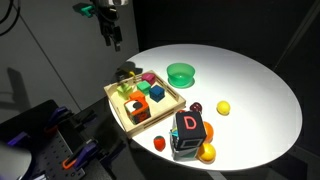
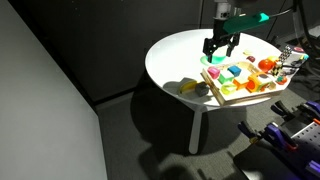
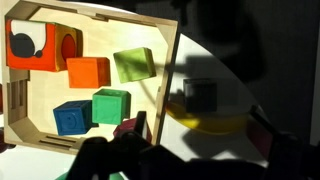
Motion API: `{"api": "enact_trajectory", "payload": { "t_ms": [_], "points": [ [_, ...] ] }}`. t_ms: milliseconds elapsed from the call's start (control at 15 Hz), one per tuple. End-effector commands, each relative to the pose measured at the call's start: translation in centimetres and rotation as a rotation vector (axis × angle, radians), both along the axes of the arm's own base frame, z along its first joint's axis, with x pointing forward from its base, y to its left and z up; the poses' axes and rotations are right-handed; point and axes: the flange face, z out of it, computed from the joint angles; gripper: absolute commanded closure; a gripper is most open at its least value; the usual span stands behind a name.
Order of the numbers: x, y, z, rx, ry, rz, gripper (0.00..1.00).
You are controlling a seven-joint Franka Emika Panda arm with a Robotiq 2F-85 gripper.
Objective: Put the grey block in the box
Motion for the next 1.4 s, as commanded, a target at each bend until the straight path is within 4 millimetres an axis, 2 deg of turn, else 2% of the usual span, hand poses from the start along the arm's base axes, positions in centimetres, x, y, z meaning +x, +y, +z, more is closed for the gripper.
{"api": "enact_trajectory", "payload": {
  "t_ms": [0,533,1333],
  "points": [
    [1.0,0.0,-2.0,0.004,0.013,0.029,0.00],
    [1.8,1.7,-6.6,-0.014,0.012,0.113,0.00],
    [4.6,4.1,-9.9,-0.038,-0.003,0.124,0.00]
  ]
}}
